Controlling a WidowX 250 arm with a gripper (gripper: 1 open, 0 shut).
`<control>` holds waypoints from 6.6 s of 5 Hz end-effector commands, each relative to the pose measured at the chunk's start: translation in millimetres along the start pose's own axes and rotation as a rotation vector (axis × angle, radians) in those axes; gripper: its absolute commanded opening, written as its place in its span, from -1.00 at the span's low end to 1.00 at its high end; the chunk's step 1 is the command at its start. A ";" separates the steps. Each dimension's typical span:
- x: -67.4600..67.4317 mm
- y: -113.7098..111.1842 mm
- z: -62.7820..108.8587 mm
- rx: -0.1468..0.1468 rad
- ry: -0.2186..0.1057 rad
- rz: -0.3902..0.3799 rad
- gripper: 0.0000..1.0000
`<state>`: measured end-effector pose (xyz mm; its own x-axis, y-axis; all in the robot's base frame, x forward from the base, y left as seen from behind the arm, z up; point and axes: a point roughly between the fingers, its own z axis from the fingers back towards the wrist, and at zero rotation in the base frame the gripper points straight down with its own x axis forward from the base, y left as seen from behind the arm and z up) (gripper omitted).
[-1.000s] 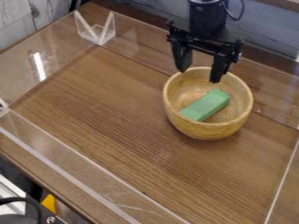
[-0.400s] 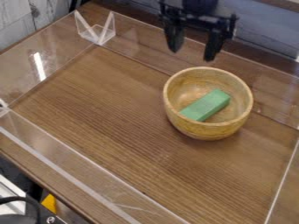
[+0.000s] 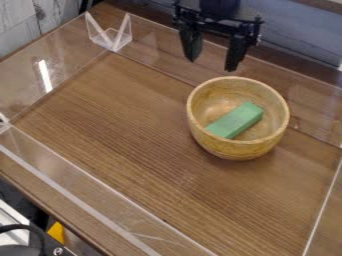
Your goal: Put the green block in the brown bowl
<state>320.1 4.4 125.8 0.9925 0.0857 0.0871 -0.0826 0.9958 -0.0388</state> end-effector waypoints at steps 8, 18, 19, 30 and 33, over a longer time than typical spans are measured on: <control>18.7 -15.2 17.9 0.001 -0.074 0.096 1.00; -17.5 129.4 18.7 0.039 -0.159 0.008 1.00; -15.9 141.7 23.8 0.036 -0.173 -0.009 1.00; -24.1 133.0 7.4 0.012 -0.252 -0.033 -1.00; -19.8 120.4 10.3 0.027 -0.247 0.134 1.00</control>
<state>284.1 119.5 109.3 0.9400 0.2264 0.2551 -0.2181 0.9740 -0.0606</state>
